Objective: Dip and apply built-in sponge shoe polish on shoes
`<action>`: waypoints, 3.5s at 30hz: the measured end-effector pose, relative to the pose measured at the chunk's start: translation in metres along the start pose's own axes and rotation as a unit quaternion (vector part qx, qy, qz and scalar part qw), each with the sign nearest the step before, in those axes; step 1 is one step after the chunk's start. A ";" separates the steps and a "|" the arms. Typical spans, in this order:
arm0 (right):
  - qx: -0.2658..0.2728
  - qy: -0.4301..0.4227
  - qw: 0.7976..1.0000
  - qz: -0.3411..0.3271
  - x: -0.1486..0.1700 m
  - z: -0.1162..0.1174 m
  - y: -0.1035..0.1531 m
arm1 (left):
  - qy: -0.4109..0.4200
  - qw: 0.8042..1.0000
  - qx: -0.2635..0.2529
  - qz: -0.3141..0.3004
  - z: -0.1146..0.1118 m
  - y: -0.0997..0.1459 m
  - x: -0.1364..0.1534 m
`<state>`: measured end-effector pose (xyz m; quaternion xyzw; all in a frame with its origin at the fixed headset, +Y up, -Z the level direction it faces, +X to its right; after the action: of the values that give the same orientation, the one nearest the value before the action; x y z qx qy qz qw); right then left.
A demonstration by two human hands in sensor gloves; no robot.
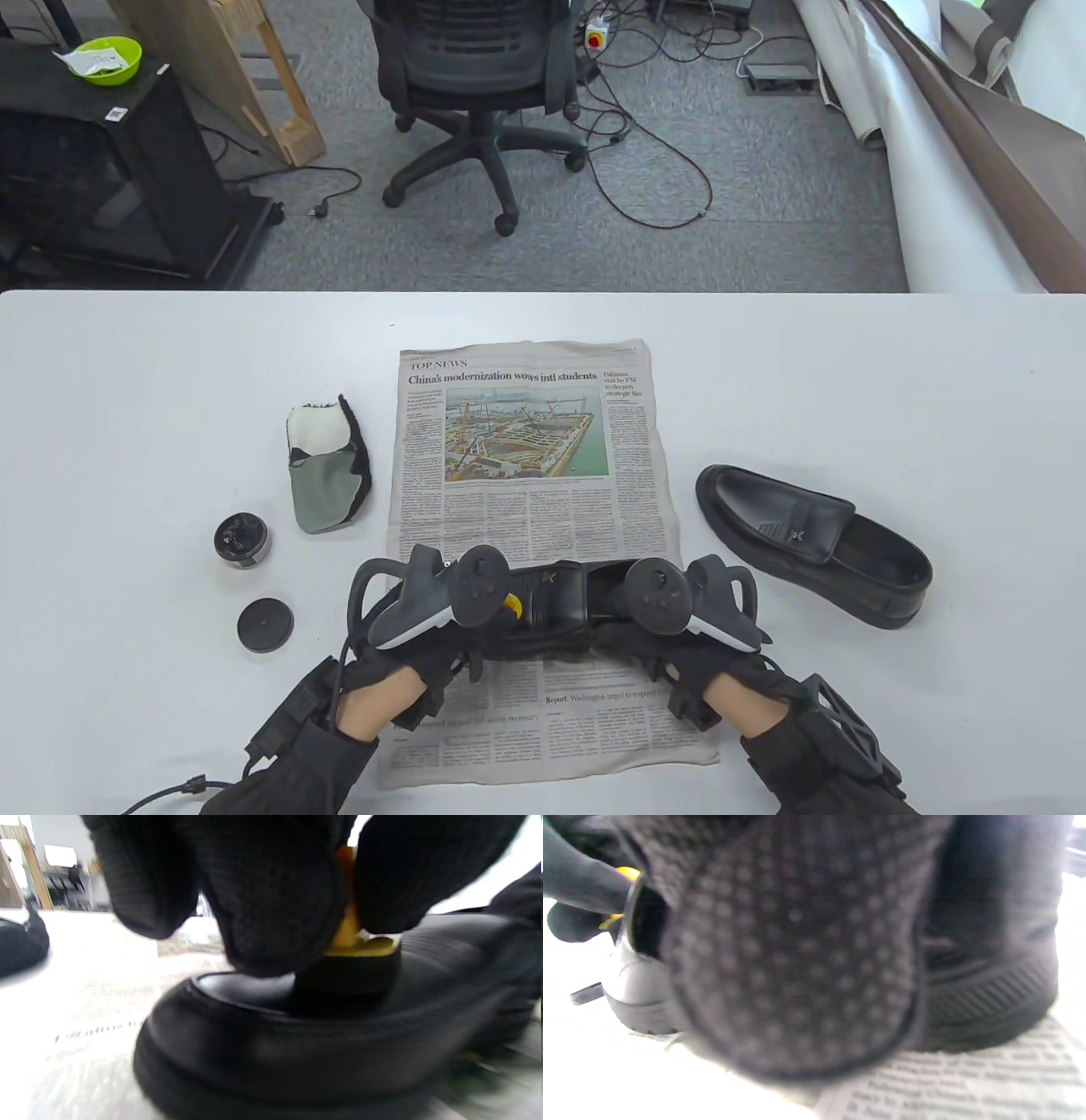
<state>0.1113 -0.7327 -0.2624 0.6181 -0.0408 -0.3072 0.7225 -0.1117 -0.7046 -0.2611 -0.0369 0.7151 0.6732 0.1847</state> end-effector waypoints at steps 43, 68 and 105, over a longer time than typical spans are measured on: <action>0.022 0.003 1.000 0.010 0.000 -0.001 -0.001 | 0.021 1.000 -0.005 0.012 -0.003 -0.010 0.002; 0.026 0.004 1.000 -0.004 0.001 -0.001 -0.001 | 0.032 0.996 0.079 -0.026 0.003 0.009 0.001; 0.033 0.007 0.999 -0.007 0.001 0.000 -0.001 | 0.004 0.995 0.095 -0.005 0.004 0.015 0.002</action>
<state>0.1119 -0.7327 -0.2633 0.6436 -0.0416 -0.3067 0.7000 -0.1173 -0.6990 -0.2479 -0.0257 0.7764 0.6010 0.1882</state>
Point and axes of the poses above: the tracker on the back of each hand, its own x axis roughly to the little-finger side, its own y axis roughly from the fingertips to the wrist, z = x × y, the point moved 1 cm from there along -y, roughly from the wrist to the fingertips, and after that the axes turned 15 degrees about -y, right-handed, at the moved point
